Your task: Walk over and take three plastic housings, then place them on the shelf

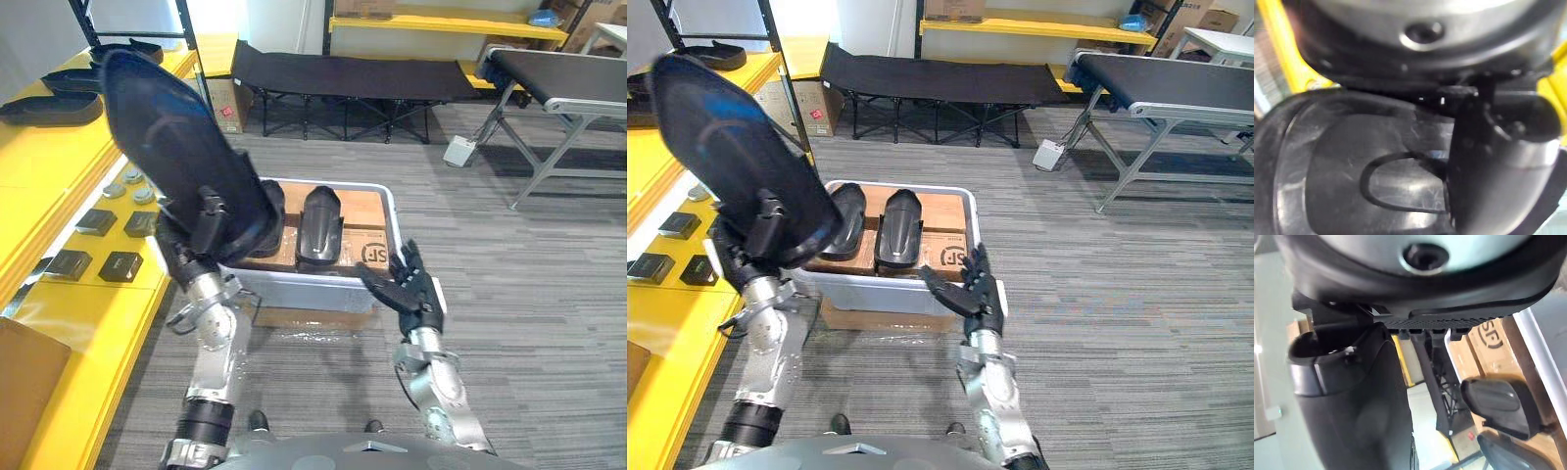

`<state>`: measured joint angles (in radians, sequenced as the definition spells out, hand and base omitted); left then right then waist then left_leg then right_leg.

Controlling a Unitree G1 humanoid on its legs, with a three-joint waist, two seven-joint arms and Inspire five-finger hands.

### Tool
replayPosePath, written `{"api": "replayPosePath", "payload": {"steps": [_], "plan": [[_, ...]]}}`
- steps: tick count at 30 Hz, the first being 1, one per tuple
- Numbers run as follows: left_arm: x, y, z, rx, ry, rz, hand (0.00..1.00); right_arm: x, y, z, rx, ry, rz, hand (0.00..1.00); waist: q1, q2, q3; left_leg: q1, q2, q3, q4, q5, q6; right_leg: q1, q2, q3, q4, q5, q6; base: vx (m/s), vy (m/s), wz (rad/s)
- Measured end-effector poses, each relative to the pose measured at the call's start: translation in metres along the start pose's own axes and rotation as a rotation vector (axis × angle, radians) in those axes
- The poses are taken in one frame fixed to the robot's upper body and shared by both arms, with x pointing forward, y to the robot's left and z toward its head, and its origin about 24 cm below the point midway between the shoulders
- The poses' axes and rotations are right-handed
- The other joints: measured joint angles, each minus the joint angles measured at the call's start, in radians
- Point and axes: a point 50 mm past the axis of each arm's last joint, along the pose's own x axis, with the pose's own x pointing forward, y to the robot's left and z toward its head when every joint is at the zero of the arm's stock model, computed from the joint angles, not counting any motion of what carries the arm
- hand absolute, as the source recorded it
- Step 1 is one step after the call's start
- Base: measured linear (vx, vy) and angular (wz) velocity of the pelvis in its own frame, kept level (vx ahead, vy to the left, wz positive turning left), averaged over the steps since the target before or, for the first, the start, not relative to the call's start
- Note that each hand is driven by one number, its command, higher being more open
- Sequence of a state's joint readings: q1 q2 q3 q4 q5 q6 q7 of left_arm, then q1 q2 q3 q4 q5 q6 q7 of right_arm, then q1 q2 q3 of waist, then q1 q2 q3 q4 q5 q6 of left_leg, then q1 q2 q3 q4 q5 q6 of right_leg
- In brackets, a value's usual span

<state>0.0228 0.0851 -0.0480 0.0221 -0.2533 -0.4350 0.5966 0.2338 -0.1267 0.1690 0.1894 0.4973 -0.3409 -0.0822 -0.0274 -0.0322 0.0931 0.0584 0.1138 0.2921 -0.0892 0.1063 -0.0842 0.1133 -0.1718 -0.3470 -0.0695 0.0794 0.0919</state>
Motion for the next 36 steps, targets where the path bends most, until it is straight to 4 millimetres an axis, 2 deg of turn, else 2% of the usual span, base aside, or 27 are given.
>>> {"api": "replayPosePath", "payload": {"steps": [2,4,7,13,16,17,19,21,26,30,33,36], "plan": [[-0.001,0.005,0.005,0.023,-0.027,0.001,0.00,-0.005,-0.012,-0.001,-0.023,0.013,0.009,1.00,-0.003,0.004,-0.003,0.000,0.000,0.003,0.000,-0.002,0.000,-0.004,0.000,0.003,0.000,0.000,0.000,0.00,0.000,-0.04],[-0.004,0.011,0.009,0.028,-0.037,-0.006,0.00,-0.017,-0.031,-0.006,-0.072,0.062,0.039,1.00,-0.005,0.020,-0.012,-0.002,0.001,0.005,0.000,-0.003,0.000,-0.006,0.000,0.006,-0.001,-0.002,0.002,0.02,-0.001,-0.06],[-0.008,0.015,0.007,0.044,-0.023,-0.035,0.00,-0.026,-0.044,-0.014,-0.117,0.115,0.004,1.00,-0.006,0.038,-0.022,-0.003,0.002,0.007,0.000,-0.003,0.000,-0.008,0.001,0.008,-0.002,-0.003,0.003,0.01,-0.001,-0.01],[-0.023,0.030,0.003,0.088,0.031,-0.092,0.00,-0.028,-0.051,-0.015,-0.148,0.127,-0.065,1.00,-0.004,0.050,-0.029,-0.013,0.001,-0.002,0.000,-0.002,0.001,-0.009,0.001,0.000,-0.004,-0.004,0.004,0.00,0.001,0.04],[-0.035,0.039,0.005,0.119,0.068,-0.129,0.00,-0.029,-0.050,-0.018,-0.152,0.156,-0.067,1.00,0.016,0.050,-0.029,-0.017,-0.001,-0.017,0.000,-0.001,0.001,-0.005,0.001,-0.016,-0.004,-0.007,0.005,0.02,-0.001,0.15],[-0.038,0.043,0.006,0.130,0.078,-0.141,0.00,-0.028,-0.049,-0.019,-0.150,0.160,-0.069,1.00,0.029,0.050,-0.029,-0.020,-0.001,-0.027,0.000,0.000,0.000,-0.001,0.001,-0.025,-0.004,-0.010,0.006,0.02,-0.006,0.30],[-0.040,0.050,0.010,0.147,0.079,-0.143,0.00,-0.023,-0.046,-0.017,-0.146,0.146,-0.077,1.00,0.033,0.050,-0.029,-0.031,-0.004,-0.058,0.000,0.006,0.002,0.009,0.000,-0.057,-0.003,-0.016,0.007,0.02,-0.008,0.44],[-0.040,0.056,0.016,0.160,0.063,-0.142,0.00,-0.013,-0.042,-0.011,-0.146,0.117,-0.077,1.00,0.058,0.051,-0.030,-0.048,-0.009,-0.097,0.000,0.014,0.002,0.013,0.000,-0.097,-0.003,-0.021,0.008,0.00,-0.004,0.49],[-0.042,0.056,0.033,0.153,0.016,-0.236,0.00,0.010,-0.029,-0.005,-0.232,0.095,-0.012,1.00,0.107,0.051,-0.029,-0.074,-0.028,-0.190,0.000,0.029,0.007,0.047,-0.005,-0.197,-0.001,-0.035,0.012,0.01,-0.005,0.61],[-0.053,0.059,0.040,0.162,0.029,-0.298,0.00,0.033,0.005,0.003,-0.276,0.040,0.099,1.00,0.163,0.053,-0.028,-0.072,-0.034,-0.218,0.000,0.030,0.009,0.068,-0.008,-0.226,0.000,-0.044,0.018,0.01,0.000,0.24],[-0.059,0.064,0.037,0.185,0.077,-0.302,0.00,0.046,0.026,0.012,-0.262,0.010,0.206,1.00,0.177,0.051,-0.026,-0.069,-0.034,-0.226,0.001,0.030,0.009,0.081,-0.007,-0.233,0.003,-0.046,0.017,0.03,-0.004,0.06],[-0.061,0.066,0.034,0.198,0.108,-0.299,0.00,0.048,0.033,0.011,-0.206,0.035,0.286,1.00,0.190,0.049,-0.008,-0.070,-0.033,-0.249,0.004,0.031,0.009,0.084,-0.006,-0.251,0.032,-0.067,0.017,0.01,-0.009,0.19]]}}
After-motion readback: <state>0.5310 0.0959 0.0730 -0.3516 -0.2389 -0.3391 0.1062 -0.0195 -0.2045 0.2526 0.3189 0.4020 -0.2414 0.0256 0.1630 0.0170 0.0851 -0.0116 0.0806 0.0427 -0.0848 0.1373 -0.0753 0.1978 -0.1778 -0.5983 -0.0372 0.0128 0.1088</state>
